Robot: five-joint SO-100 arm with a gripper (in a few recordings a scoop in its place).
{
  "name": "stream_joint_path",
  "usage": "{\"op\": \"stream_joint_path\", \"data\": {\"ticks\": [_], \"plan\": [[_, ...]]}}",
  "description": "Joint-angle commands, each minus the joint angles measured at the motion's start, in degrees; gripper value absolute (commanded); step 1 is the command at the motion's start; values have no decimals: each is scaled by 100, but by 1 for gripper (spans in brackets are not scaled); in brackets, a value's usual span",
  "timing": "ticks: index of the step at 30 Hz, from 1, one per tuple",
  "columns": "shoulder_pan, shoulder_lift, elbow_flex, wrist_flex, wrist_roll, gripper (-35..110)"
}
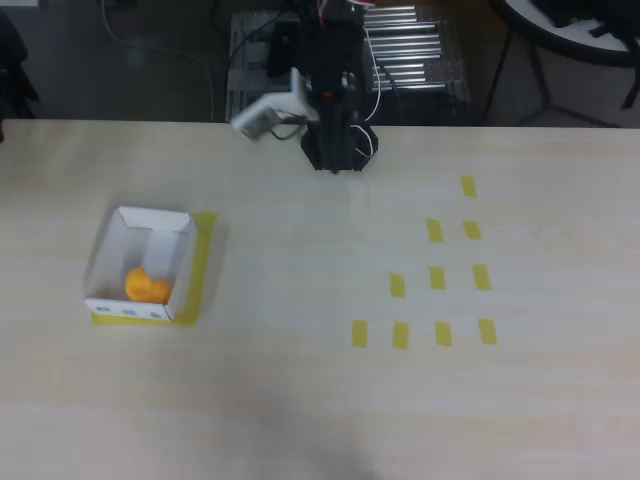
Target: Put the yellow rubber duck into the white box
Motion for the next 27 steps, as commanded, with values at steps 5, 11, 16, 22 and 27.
{"op": "stream_joint_path", "data": {"ticks": [5,11,16,22,27], "plan": [[-422,2109,3823,-334,510,0],[-149,2953,5150,-299,431,0],[0,3059,5440,-413,334,0],[79,3059,5484,-589,299,0],[105,3059,5484,-589,299,0]]}}
